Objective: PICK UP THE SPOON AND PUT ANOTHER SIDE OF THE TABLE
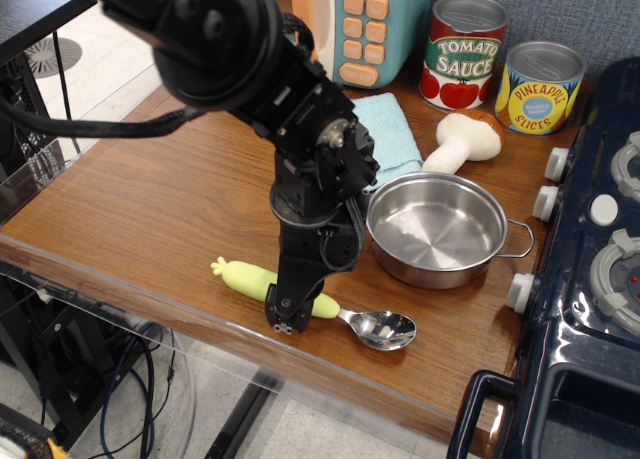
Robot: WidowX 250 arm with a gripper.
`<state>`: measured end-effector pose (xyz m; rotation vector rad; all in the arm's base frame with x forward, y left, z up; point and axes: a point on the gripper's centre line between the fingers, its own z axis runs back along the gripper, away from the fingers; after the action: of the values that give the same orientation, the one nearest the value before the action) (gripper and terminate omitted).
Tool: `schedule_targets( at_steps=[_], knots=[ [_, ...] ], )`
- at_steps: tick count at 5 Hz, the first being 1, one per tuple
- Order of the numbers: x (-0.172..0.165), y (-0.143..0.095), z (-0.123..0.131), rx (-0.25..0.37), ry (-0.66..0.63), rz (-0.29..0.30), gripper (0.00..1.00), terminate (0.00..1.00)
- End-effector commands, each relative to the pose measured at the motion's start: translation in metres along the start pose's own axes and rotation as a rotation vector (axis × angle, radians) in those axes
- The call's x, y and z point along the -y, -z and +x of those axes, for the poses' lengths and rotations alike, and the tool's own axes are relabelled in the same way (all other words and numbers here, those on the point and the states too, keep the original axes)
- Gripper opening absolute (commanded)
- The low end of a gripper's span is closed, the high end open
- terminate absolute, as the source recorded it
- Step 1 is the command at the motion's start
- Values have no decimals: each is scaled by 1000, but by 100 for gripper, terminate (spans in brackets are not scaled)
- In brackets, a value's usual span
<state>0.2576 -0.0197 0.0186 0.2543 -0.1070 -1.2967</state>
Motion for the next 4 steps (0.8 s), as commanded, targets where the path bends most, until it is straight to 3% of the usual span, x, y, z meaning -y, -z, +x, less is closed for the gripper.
schedule_targets(
  at_steps=[1,4],
  knots=[
    [-10,-1,6,26,17,30,0,0],
    [14,-23,10,34,58,90,0,0]
  ],
)
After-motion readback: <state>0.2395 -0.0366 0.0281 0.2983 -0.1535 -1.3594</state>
